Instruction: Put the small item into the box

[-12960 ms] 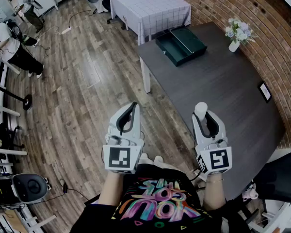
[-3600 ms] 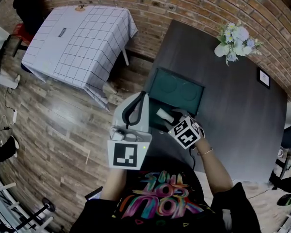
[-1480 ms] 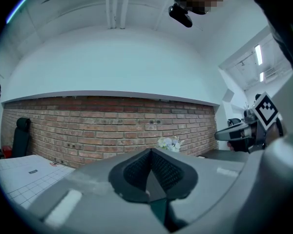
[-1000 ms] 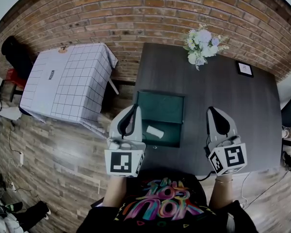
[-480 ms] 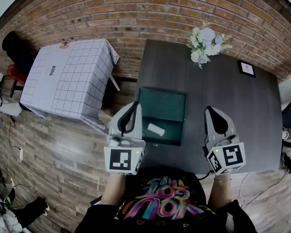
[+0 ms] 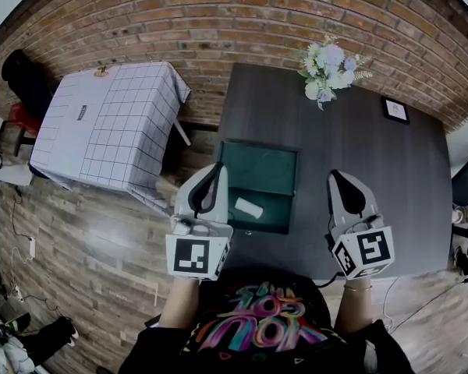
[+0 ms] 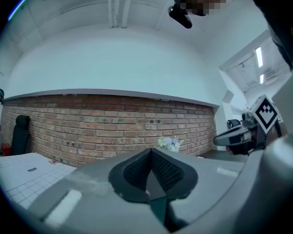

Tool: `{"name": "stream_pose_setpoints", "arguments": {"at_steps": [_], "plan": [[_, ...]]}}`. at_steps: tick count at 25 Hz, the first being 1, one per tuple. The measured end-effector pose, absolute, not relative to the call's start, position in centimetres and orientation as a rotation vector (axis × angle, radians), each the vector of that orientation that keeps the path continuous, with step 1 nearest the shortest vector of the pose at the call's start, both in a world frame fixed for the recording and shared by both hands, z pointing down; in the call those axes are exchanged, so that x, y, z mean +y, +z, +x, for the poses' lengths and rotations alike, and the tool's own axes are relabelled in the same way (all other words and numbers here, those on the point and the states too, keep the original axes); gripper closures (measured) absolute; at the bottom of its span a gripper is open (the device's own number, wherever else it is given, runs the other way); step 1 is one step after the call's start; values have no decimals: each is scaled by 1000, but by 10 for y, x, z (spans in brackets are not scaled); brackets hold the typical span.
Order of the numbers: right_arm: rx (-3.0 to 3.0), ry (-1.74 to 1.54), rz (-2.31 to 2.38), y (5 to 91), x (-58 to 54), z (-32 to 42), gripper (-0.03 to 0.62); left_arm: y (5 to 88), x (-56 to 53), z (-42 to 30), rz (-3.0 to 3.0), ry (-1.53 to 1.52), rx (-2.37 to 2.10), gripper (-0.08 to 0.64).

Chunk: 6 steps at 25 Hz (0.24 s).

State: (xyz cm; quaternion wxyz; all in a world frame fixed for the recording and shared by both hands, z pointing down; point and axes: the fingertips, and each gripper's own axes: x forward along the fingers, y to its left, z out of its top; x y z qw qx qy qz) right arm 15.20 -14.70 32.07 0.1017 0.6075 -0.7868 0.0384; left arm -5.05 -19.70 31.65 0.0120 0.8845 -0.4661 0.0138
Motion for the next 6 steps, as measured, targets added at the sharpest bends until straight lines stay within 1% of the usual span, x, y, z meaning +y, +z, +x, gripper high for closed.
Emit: {"name": "stream_pose_setpoints", "arguments": {"at_steps": [6], "plan": [[-2317, 121, 1809, 321, -147, 152, 592, 319, -198, -53, 2762, 51, -1458, 558]]}}
